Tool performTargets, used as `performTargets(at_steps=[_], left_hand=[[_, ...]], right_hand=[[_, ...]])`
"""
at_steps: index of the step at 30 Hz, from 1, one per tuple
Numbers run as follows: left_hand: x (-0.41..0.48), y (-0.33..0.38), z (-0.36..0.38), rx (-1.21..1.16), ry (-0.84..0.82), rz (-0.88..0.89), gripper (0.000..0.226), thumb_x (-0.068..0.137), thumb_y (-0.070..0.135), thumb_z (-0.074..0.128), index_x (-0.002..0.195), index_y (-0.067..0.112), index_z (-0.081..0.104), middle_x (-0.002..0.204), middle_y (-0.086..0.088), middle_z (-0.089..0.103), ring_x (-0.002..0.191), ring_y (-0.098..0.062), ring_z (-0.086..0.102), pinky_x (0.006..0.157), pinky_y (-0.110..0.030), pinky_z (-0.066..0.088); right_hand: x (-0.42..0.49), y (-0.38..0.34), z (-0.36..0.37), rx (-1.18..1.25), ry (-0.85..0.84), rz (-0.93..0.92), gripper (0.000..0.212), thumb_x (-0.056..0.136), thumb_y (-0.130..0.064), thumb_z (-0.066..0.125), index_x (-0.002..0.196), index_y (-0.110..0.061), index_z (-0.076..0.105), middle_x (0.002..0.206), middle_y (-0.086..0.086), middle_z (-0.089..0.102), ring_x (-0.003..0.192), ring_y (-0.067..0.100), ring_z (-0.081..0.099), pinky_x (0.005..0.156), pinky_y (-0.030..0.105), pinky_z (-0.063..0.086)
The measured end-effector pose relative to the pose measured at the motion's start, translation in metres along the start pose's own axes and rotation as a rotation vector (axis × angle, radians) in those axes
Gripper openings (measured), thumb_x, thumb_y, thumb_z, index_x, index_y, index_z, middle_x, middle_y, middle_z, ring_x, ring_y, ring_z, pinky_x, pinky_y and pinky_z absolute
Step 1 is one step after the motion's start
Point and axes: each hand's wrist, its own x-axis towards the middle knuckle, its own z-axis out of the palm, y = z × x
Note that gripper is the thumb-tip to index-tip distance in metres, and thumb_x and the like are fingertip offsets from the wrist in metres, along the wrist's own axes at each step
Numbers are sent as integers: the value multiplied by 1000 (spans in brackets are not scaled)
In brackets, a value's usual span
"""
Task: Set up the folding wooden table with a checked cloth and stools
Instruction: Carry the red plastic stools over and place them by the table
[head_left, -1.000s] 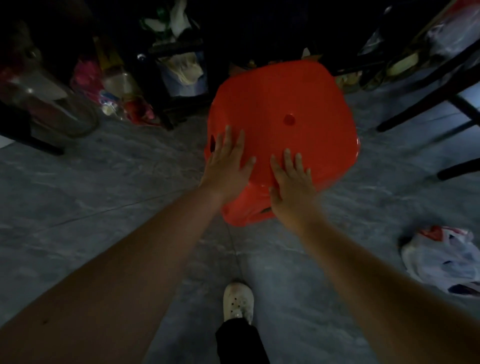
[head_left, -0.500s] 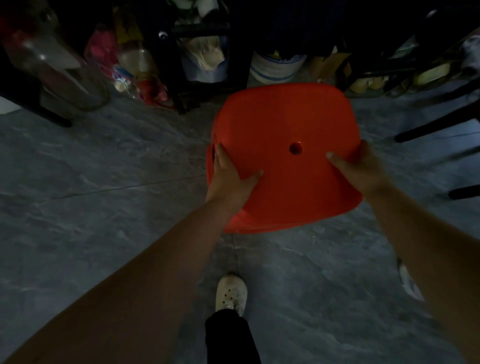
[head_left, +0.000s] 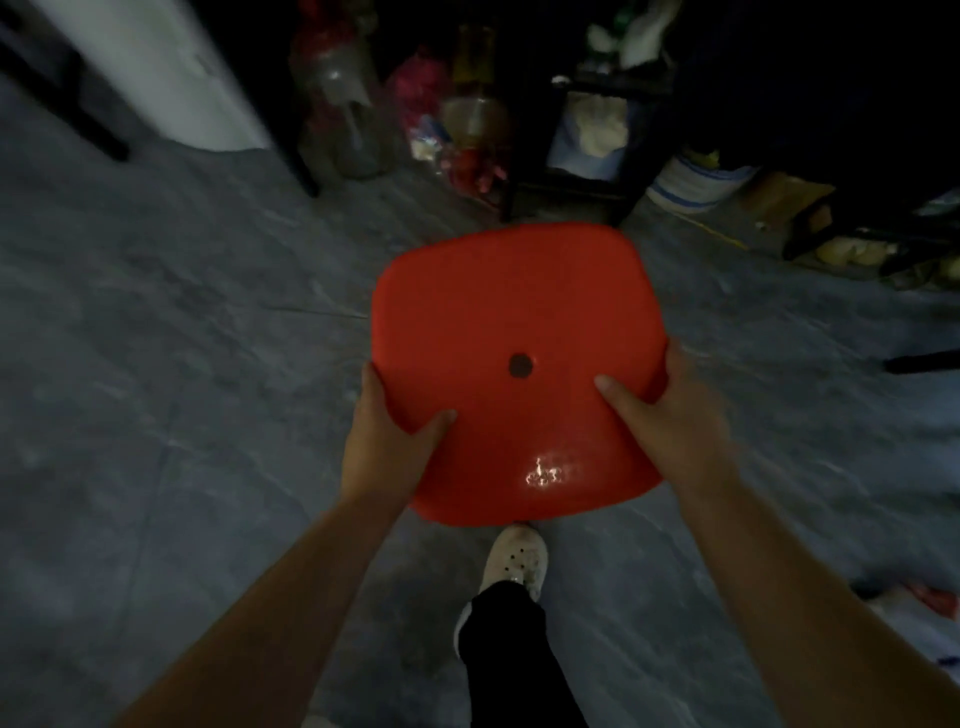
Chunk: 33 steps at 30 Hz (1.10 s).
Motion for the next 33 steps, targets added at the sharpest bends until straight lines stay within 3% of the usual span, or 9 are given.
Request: performTargets(at_steps=[6,13,17,20,24,27,33], left_hand=[[-83,-117,-164,-175,268,-92,105,54,54,74,144,22,29,134,0,51,118,-15,53,97,-40,45],[-199,-263,-333,-271,580,-256,106,57,54,73,145,20,26,137,-1,48,122,-14,49,100,-41,43],[-283,-352,-405,-325,773,-387,111,54,60,72,146,23,22,139,-1,46,123,-16,48,100,-45,43],[-351,-408,-442,-384,901,-470,108,54,62,72,144,28,24,137,2,46,121,-16,49,100,-46,43],[-439,-476,-483,-447,1081,-581,107,53,67,74,142,30,27,137,3,47,120,-16,50,99,-46,45],[-494,-524,-509,-500,1200,-640,106,51,69,76,139,31,32,133,5,50,116,-15,53,96,-46,47],[-566,-625,-552,-533,1320,-713,97,50,66,79,132,30,41,127,6,55,110,-13,57,96,-44,47]], right_hand=[[-112,-111,127,-26,-158,-217,78,69,-60,64,137,-33,34,124,-7,58,107,16,58,93,41,47],[-271,-221,283,-79,-463,-430,62,76,-39,72,130,-22,47,113,-5,62,99,13,60,88,32,47],[-374,-255,371,-144,-699,-543,68,72,-30,77,131,-20,45,114,-2,63,102,18,61,91,39,48],[-450,-266,424,-215,-917,-641,75,72,-22,78,136,-24,39,115,-10,54,104,13,55,93,38,46],[-547,-271,487,-260,-1145,-765,79,71,-10,78,139,-20,39,122,-7,55,111,13,54,96,35,44],[-611,-266,535,-310,-1252,-852,83,68,-15,80,140,-23,38,128,-4,57,115,14,55,100,40,44],[-717,-249,626,-369,-1346,-955,99,52,-46,73,142,-27,34,131,-5,56,117,11,55,100,40,45]])
